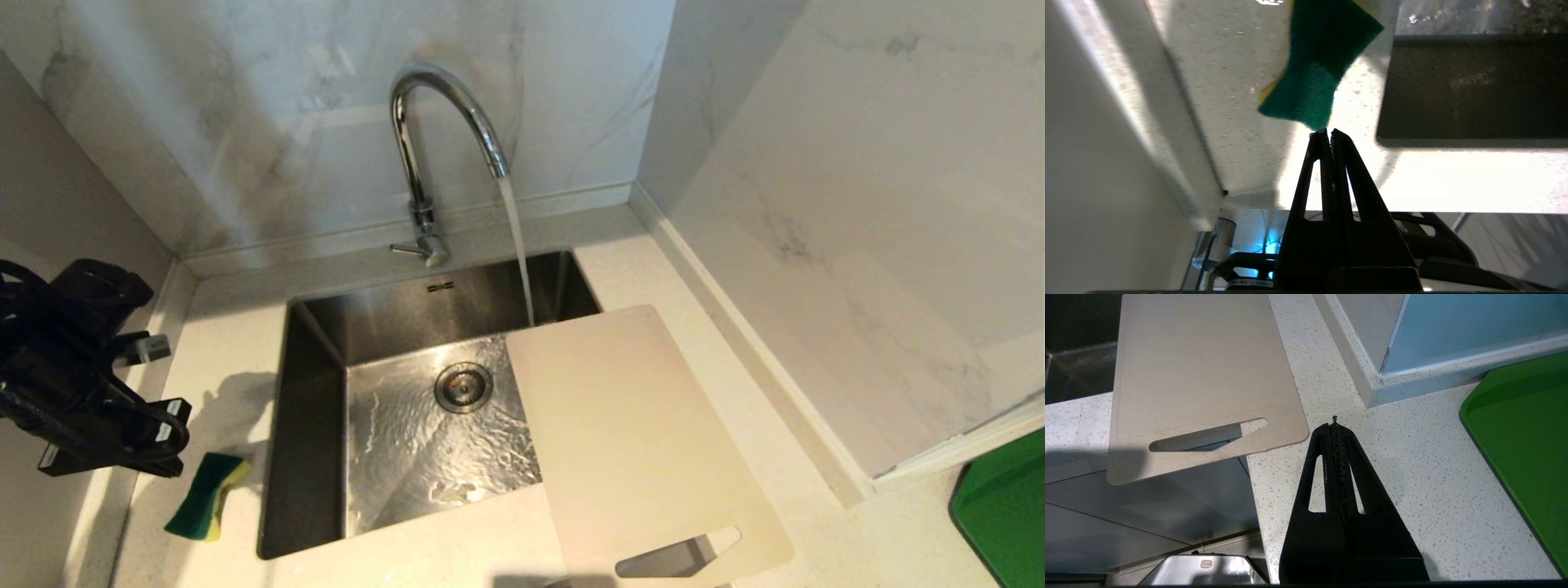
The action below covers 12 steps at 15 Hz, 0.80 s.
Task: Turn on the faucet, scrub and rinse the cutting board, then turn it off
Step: Pick up the cleaning cloth
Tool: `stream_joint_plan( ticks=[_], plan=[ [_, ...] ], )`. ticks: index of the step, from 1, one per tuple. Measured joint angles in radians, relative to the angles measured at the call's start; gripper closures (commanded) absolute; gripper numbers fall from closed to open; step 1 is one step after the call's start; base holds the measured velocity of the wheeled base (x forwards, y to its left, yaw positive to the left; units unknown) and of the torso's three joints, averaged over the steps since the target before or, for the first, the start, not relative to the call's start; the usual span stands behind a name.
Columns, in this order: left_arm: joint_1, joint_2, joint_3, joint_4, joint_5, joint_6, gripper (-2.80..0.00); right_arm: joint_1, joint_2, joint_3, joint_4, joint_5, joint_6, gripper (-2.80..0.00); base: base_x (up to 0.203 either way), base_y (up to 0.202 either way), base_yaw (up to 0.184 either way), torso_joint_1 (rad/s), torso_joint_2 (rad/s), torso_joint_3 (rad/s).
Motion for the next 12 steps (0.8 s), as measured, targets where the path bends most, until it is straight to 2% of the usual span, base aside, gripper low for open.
stream_joint_plan(
  ticks=[3, 12],
  plan=[
    [0.005, 0.04, 0.0, -0.011, -0.027, 0.0, 0.0, 0.0, 0.0, 0.0, 0.0, 0.0, 0.0, 0.0, 0.0, 0.0, 0.0, 0.0, 0.0, 0.0],
    [0.008, 0.124, 0.0, -0.067, -0.027, 0.005, 0.0, 0.0, 0.0, 0.0, 0.0, 0.0, 0.0, 0.0, 0.0, 0.0, 0.0, 0.0, 0.0, 0.0]
  ],
)
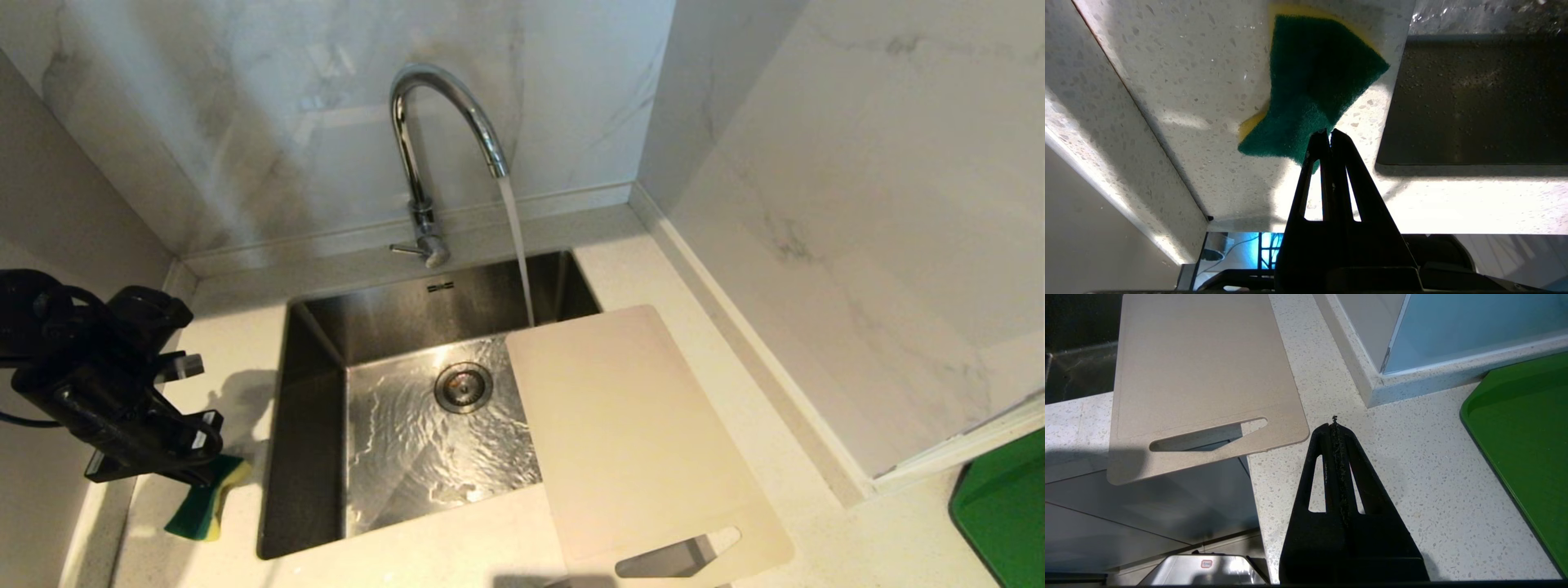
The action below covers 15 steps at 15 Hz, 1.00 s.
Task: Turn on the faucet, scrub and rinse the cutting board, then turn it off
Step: Pick up the cleaning cloth
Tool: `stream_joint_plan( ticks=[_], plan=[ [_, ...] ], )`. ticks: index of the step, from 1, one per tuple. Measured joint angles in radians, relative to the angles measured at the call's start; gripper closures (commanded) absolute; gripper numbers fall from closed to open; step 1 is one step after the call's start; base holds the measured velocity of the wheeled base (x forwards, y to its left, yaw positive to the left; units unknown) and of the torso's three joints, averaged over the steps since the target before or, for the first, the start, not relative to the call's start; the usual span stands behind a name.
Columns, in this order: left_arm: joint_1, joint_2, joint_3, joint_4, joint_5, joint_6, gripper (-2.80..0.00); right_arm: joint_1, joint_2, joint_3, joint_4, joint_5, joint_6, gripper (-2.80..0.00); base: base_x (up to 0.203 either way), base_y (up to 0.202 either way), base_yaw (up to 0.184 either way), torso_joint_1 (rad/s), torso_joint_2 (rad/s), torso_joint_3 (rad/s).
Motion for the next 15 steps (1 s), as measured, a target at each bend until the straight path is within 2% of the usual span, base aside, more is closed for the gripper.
stream_joint_plan(
  ticks=[8, 9, 12, 15],
  plan=[
    [0.0, 0.001, -0.001, -0.002, 0.009, 0.042, 0.0, 0.0, 0.0, 0.0, 0.0, 0.0, 0.0, 0.0, 0.0, 0.0, 0.0, 0.0, 0.0, 0.0],
    [0.0, 0.0, 0.0, -0.005, 0.009, 0.054, -2.8, 0.0, 0.0, 0.0, 0.0, 0.0, 0.0, 0.0, 0.0, 0.0, 0.0, 0.0, 0.0, 0.0],
    [0.003, 0.0, 0.002, -0.018, 0.01, 0.085, -2.8, 0.0, 0.0, 0.0, 0.0, 0.0, 0.0, 0.0, 0.0, 0.0, 0.0, 0.0, 0.0, 0.0],
    [0.025, 0.0, 0.015, -0.038, 0.009, 0.146, -2.8, 0.0, 0.0, 0.0, 0.0, 0.0, 0.0, 0.0, 0.0, 0.0, 0.0, 0.0, 0.0, 0.0]
  ],
)
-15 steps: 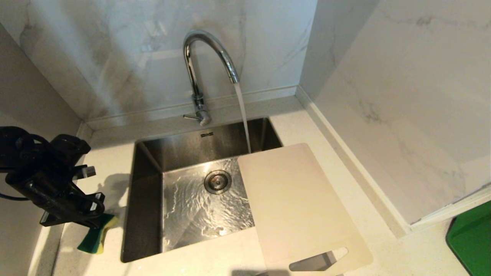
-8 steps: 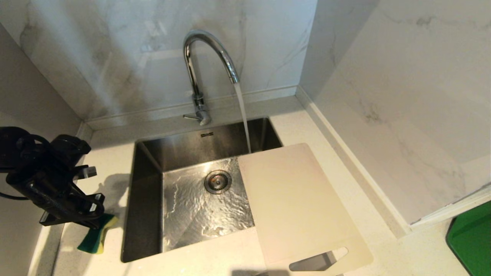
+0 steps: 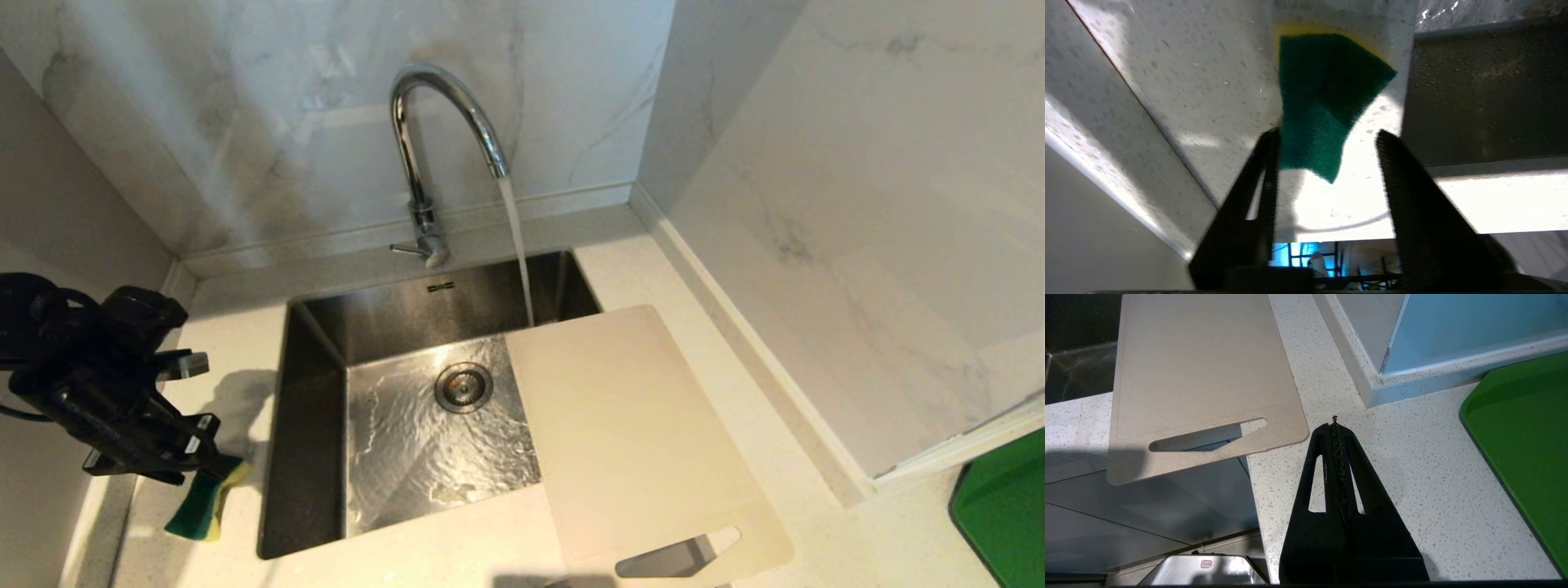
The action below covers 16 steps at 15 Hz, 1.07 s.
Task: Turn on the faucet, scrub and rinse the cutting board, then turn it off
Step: Pick up the cleaning cloth
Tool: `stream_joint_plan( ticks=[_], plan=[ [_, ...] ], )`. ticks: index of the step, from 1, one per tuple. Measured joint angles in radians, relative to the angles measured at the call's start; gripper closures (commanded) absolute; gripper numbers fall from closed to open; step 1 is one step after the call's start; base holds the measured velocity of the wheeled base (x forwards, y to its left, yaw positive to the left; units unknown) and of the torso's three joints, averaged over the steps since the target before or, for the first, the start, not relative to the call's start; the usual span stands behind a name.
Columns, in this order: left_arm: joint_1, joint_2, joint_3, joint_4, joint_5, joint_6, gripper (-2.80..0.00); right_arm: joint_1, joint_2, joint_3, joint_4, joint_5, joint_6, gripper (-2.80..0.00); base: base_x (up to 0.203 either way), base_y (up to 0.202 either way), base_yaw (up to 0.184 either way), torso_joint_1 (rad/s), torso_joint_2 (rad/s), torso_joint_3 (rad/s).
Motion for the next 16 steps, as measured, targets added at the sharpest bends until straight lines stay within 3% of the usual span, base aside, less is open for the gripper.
stream_joint_plan(
  ticks=[4, 13, 16],
  plan=[
    [0.033, 0.003, 0.007, -0.022, 0.0, 0.053, -2.8, 0.0, 0.0, 0.0, 0.0, -0.001, 0.0, 0.0, 0.0, 0.0, 0.0, 0.0, 0.0, 0.0],
    [0.037, 0.045, -0.001, -0.053, -0.011, 0.052, -2.8, 0.0, 0.0, 0.0, 0.0, 0.0, 0.0, 0.0, 0.0, 0.0, 0.0, 0.0, 0.0, 0.0],
    [0.038, 0.052, -0.009, -0.053, -0.049, 0.052, -2.8, 0.0, 0.0, 0.0, 0.0, 0.0, 0.0, 0.0, 0.0, 0.0, 0.0, 0.0, 0.0, 0.0]
  ],
)
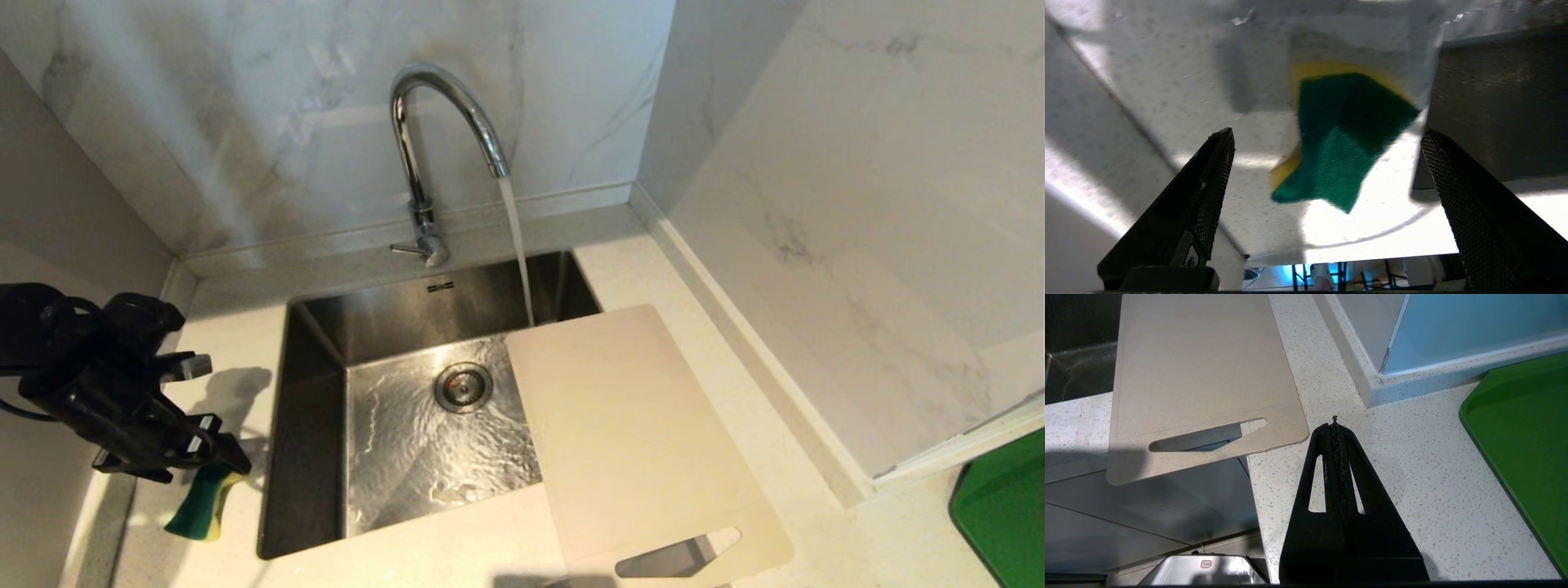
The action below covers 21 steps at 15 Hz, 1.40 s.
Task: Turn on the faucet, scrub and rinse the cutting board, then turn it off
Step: Pick up the cleaning cloth
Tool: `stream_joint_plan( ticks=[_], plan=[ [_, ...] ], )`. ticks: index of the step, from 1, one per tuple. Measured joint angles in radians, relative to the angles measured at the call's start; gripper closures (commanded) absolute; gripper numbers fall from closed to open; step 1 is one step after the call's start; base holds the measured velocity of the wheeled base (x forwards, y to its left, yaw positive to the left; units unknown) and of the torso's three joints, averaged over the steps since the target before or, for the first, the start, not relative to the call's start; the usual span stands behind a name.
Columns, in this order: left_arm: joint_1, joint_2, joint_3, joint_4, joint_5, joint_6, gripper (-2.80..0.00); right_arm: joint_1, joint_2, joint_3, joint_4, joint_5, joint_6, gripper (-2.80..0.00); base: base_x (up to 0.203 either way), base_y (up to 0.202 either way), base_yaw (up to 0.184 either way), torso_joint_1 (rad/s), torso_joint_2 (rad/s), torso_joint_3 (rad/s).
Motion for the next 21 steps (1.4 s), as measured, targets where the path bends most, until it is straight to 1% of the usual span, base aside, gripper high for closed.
stream_joint_plan(
  ticks=[12, 16, 21],
  plan=[
    [0.014, 0.029, -0.018, 0.002, -0.006, 0.024, -2.8, 0.0, 0.0, 0.0, 0.0, 0.0, 0.0, 0.0, 0.0, 0.0, 0.0, 0.0, 0.0, 0.0],
    [0.016, 0.029, -0.017, 0.001, -0.005, 0.051, -2.8, 0.0, 0.0, 0.0, 0.0, 0.0, 0.0, 0.0, 0.0, 0.0, 0.0, 0.0, 0.0, 0.0],
    [0.029, 0.036, -0.017, -0.002, -0.009, 0.053, -2.8, 0.0, 0.0, 0.0, 0.0, 0.0, 0.0, 0.0, 0.0, 0.0, 0.0, 0.0, 0.0, 0.0]
  ],
)
